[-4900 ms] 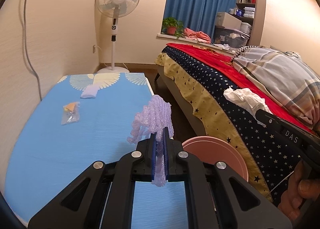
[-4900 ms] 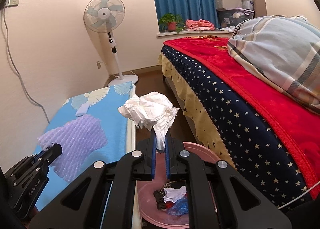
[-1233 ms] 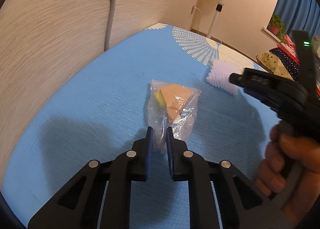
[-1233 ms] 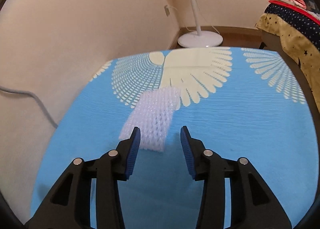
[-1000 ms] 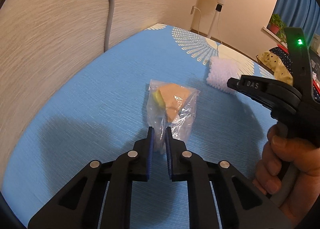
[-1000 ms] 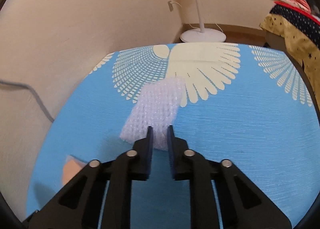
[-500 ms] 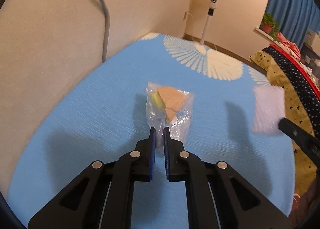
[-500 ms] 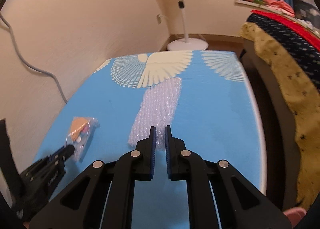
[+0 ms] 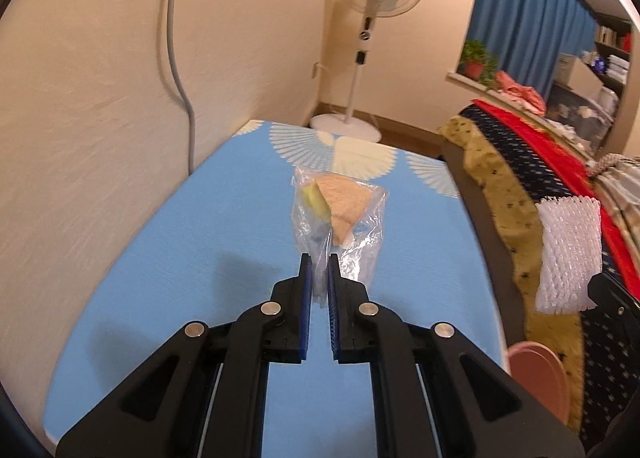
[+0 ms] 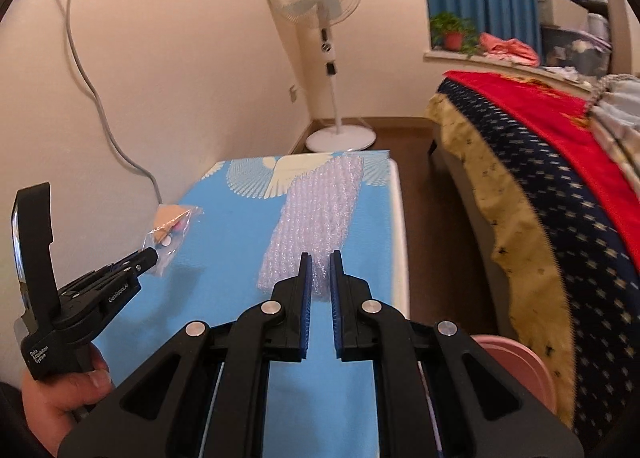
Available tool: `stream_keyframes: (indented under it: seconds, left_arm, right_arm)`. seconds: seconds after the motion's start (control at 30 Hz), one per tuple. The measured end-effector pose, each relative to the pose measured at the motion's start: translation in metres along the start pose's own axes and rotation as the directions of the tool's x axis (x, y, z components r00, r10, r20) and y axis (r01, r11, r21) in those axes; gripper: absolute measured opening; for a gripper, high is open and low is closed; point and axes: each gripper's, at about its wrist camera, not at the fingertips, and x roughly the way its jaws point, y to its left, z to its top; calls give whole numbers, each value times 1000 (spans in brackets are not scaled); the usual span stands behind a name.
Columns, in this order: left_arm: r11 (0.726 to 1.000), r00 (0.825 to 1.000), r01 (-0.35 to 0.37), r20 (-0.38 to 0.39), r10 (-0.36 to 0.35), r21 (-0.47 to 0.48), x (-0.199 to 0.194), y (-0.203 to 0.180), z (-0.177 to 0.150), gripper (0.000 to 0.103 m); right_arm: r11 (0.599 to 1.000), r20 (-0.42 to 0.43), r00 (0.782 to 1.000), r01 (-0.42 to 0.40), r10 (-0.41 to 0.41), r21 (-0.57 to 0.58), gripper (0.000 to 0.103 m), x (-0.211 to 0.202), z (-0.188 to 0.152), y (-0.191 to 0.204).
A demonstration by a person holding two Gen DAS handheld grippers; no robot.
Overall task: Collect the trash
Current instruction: 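Carry the clear packet and white foam net over to the pink bin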
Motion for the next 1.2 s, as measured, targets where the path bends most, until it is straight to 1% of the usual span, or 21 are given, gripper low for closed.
stream_keyframes:
  seconds: [0.2,0.3,0.33,0.47,0.53,0.63,0.73,0.87,1.2]
  left_arm:
    - [995,997,76,19,-77,72,-45,-33,-16,7]
    - [989,994,106,23,-109,104,-66,-50,-25,7]
    - [986,991,128,20,-131,109,-74,-57,-29,7]
    - [974,983,178,13,-181,139,-92,-80,-40,7]
    - [967,978,205,14,-209,152,-98,-90,-46,7]
    - [951,965,253,22,-261,176,-103,-104,-59,7]
    - [941,958,278,17,-287,194,-104,-116,-73,7]
    - [931,951,304,-5,-309,200,-98,-127,-82,7]
    - [903,930,364,-48,-363,228,-72,-158,-95,7]
  right_arm:
    - [997,55,996,69,-71,40,9,-65,-13,-34]
    - [993,78,991,100,-105,58,10,-90,-18,-50]
    - [992,86,989,111,-116,64,10,-98,-20,-55]
    - [982,111,979,161,-171,93,10,-126,-29,-77]
    - [977,116,974,184,-196,106,10,-133,-36,-85]
    - [967,111,965,223,-237,125,10,-137,-48,-98]
    - [954,84,959,256,-271,154,10,-134,-57,-110]
    - [940,63,946,305,-318,153,10,-129,-64,-116]
    - [919,23,926,369,-376,136,10,-116,-71,-120]
